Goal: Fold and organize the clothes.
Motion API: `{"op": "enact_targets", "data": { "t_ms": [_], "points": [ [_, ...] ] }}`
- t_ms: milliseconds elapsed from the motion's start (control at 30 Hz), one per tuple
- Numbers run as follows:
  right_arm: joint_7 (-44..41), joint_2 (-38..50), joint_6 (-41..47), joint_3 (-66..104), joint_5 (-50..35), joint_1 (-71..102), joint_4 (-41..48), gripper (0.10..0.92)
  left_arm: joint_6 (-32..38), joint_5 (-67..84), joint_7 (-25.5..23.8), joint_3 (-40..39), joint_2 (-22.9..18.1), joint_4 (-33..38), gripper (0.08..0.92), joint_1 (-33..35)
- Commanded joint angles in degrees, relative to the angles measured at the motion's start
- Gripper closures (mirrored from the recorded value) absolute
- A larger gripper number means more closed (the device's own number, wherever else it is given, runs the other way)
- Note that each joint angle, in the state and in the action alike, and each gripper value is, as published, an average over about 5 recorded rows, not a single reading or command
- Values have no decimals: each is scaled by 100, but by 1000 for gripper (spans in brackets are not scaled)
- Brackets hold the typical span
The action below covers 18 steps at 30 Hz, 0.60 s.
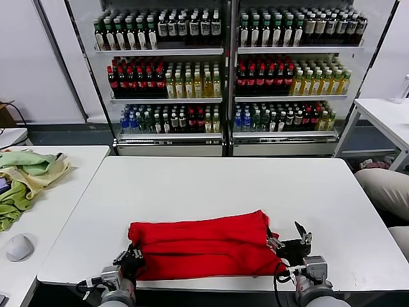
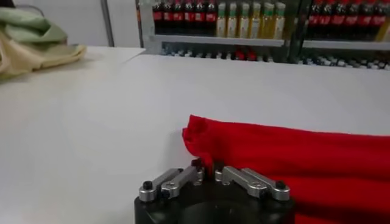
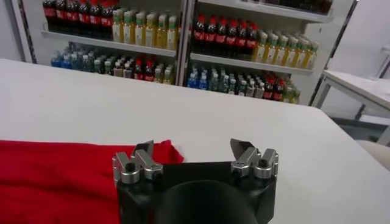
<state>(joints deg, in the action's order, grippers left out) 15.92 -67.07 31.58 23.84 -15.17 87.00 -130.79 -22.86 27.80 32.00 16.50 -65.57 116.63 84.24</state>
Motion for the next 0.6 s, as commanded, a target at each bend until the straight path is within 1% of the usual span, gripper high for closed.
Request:
{"op": "enact_targets", "data": {
  "t_ms": [33, 133, 200, 300, 400, 467, 533, 600],
  "points": [
    [8, 6, -6, 29, 8, 1, -17, 203, 224, -2081, -368, 650, 211, 181, 884, -146],
    [10, 26, -2, 68, 8, 19, -75, 203, 144, -2394, -412, 1256, 428, 258, 890, 4],
    [9, 35, 2, 107, 8, 57, -164, 203, 61, -2552, -455, 1836, 628, 205, 890, 218],
    [11, 31, 2, 154, 8, 96, -279, 203, -14, -2638, -442, 2725, 942, -71, 890, 490],
    [14, 21, 0, 169, 12, 91, -312, 203, -81, -2556, -386, 3216, 1141, -293, 890, 524],
    [14, 24, 1, 178, 18, 87, -318, 203, -179, -2330, -380, 3157, 1153, -136, 890, 468],
    [15, 28, 4, 188, 29, 88, -317, 203, -355, -1833, -451, 2790, 1058, 328, 890, 421],
    [18, 29, 8, 208, 41, 99, -310, 203, -611, -1150, -559, 2203, 900, 939, 890, 378]
  ]
}}
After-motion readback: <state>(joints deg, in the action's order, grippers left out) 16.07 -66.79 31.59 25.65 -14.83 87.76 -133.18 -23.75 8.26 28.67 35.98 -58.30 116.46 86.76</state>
